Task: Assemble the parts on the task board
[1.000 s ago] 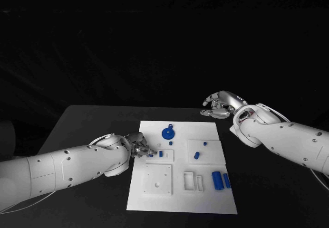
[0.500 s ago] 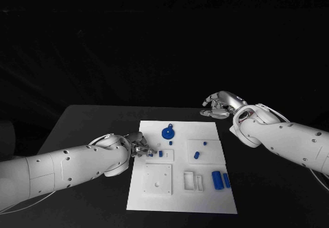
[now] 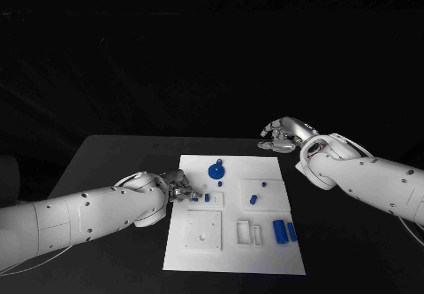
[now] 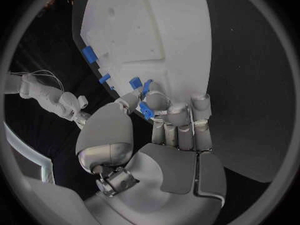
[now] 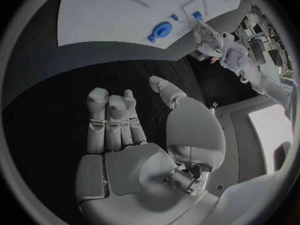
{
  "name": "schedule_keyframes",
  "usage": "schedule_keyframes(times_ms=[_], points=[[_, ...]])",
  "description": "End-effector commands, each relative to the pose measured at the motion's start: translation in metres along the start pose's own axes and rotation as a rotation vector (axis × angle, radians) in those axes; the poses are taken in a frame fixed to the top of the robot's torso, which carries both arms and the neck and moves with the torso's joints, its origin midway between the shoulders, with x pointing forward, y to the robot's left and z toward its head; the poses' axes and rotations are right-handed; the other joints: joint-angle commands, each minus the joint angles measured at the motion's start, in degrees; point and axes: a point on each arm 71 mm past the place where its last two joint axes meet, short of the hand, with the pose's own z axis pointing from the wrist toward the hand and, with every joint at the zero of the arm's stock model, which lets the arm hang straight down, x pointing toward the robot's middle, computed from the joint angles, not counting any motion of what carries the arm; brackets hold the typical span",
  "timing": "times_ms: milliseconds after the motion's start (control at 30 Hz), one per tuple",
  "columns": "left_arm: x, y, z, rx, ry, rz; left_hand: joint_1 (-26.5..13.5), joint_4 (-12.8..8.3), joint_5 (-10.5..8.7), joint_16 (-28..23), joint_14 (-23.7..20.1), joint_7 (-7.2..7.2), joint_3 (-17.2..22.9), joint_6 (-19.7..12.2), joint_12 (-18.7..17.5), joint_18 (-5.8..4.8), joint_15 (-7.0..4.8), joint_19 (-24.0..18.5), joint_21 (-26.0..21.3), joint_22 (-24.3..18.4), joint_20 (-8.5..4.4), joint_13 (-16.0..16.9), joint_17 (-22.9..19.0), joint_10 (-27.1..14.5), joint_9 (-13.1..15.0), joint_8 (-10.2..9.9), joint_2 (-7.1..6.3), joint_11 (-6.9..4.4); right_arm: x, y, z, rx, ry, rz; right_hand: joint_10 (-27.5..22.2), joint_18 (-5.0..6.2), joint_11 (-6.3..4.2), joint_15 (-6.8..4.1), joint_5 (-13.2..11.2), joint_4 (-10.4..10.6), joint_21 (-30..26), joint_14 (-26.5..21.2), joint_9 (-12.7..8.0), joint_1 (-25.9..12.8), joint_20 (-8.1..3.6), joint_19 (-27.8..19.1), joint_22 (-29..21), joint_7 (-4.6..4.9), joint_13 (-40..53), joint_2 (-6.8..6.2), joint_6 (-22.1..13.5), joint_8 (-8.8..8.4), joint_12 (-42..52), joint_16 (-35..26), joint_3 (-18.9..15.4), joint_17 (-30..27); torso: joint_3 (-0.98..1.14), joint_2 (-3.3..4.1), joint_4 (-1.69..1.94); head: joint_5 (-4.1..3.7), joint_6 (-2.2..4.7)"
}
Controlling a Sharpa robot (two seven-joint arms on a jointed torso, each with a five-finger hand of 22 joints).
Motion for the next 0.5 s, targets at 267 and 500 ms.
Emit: schedule_keyframes(times_ms=[267,500], points=[[-0.0007,0.0015,0.0004,-0.003,0.005,-0.007,1.04,0.04,0.27,0.29,0.06,0.2,0.03,0.03,0.3,0.54,-0.38,0.47,-0.23,0.21,-6.9,-0.07,-0.04,-0.23,0.3,-0.38,-0.06,-0.08,0.0011,0.0012,-0.0002,-0.013,0.013,-0.005,-0.17,4.87,0.29,0.01,0.32,0.09,-0.29,0.31,-0.1,-0.61,-0.19,0.05,0.73,0.26,-0.07,-0.18,0.01,-0.08,0.19,-0.39,-0.4,0.09,-0.03,0.01,0.04,0.04,0.0],[-0.0004,0.0013,0.0001,-0.002,0.007,-0.007,3.68,-4.65,3.05,0.28,-0.1,0.29,-1.32,0.04,0.41,0.48,-0.33,0.09,-0.23,0.56,-6.75,-0.18,-0.09,-0.39,0.73,-0.82,2.96,0.02,0.0011,0.001,-0.0003,-0.012,0.014,-0.005,-0.17,4.87,0.29,0.0,0.35,0.09,-0.29,0.32,-0.1,-0.62,-0.19,0.06,0.73,0.26,-0.08,-0.17,0.02,-0.07,0.19,-0.39,-0.41,0.1,-0.07,0.03,0.03,0.07,-0.07]])
